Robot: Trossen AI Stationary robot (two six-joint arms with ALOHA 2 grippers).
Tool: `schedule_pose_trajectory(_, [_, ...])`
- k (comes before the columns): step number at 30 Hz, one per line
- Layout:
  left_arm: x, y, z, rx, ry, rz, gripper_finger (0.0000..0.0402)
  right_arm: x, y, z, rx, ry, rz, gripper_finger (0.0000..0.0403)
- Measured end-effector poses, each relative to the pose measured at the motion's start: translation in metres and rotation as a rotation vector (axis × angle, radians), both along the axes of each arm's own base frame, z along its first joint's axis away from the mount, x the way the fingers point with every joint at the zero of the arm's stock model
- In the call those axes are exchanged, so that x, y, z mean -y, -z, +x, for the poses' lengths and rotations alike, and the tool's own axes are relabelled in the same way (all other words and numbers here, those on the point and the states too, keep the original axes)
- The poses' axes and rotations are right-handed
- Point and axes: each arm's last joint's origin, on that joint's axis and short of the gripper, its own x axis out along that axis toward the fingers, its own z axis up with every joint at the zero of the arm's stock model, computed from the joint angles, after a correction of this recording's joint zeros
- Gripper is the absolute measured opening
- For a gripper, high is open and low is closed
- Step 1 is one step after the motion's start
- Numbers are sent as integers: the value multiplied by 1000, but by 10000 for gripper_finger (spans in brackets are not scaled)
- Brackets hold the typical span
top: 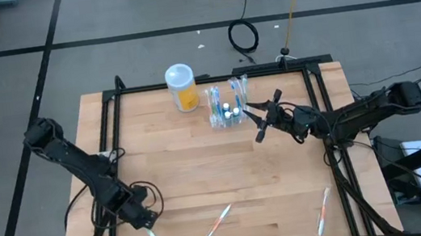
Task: Pick & Place toothbrushing station
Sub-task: Put the green toothbrush into the transparent organizer
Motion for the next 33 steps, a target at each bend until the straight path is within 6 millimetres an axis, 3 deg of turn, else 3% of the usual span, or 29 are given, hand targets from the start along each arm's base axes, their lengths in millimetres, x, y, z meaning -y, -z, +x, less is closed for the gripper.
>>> schedule_pose_trajectory(11, [-19,35,-19,-167,-230,119,186,-7,-1,0,10,-32,0,104])
schedule_pose_trajectory(16, [-24,45,-22,-125,-226,147,212,-8,-2,0,20,-34,0,102])
schedule_pose_trajectory(20, [-24,47,-21,-66,-190,151,191,-8,-2,0,23,-33,0,102])
schedule_pose_trajectory(33, [-23,47,-10,139,-228,203,30,-8,-2,0,23,-33,0,102])
